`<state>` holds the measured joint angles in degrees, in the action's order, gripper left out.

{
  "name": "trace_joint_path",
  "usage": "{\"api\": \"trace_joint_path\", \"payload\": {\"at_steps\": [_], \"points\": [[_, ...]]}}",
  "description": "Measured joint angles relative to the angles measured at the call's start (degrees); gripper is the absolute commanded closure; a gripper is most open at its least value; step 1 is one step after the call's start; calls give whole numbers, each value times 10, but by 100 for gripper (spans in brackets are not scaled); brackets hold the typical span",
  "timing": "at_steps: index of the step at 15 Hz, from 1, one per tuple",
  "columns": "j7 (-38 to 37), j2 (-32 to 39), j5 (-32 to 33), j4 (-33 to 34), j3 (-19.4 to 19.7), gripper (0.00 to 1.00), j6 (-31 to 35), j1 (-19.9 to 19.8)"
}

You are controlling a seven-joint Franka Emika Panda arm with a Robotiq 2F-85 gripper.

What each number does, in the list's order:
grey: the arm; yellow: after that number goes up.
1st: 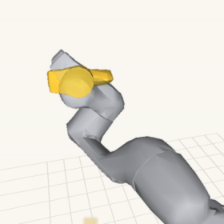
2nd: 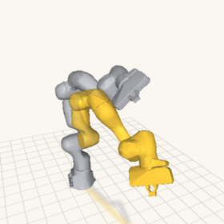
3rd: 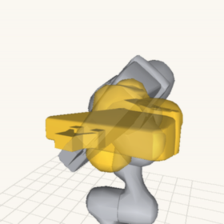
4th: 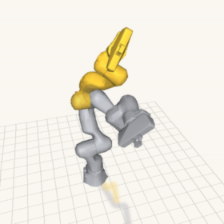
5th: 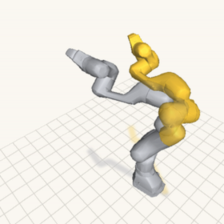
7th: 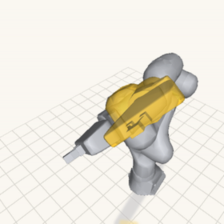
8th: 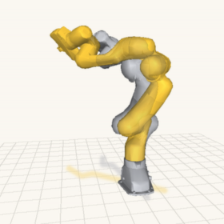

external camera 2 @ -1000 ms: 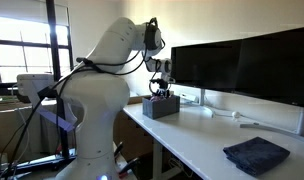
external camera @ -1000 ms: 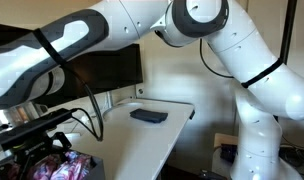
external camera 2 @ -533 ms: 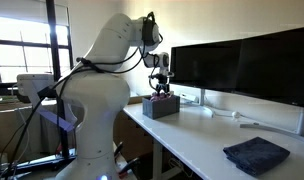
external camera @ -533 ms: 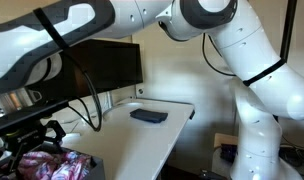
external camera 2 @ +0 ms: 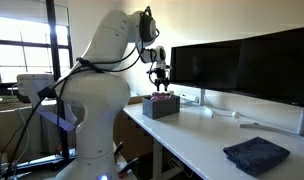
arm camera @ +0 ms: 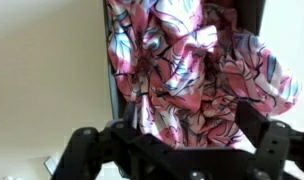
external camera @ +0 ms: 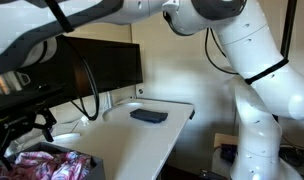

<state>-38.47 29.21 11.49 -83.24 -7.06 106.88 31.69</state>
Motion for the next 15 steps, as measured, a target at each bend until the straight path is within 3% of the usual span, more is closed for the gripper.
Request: {"api": "trace_joint_path", "payload": {"at_steps": [4, 10, 15], "points": [[20, 2, 4, 4, -10, 0, 10, 1], [87, 10, -1, 4, -25, 0, 82, -2], [148, 19, -57, 4, -41, 0, 76, -15]]}}
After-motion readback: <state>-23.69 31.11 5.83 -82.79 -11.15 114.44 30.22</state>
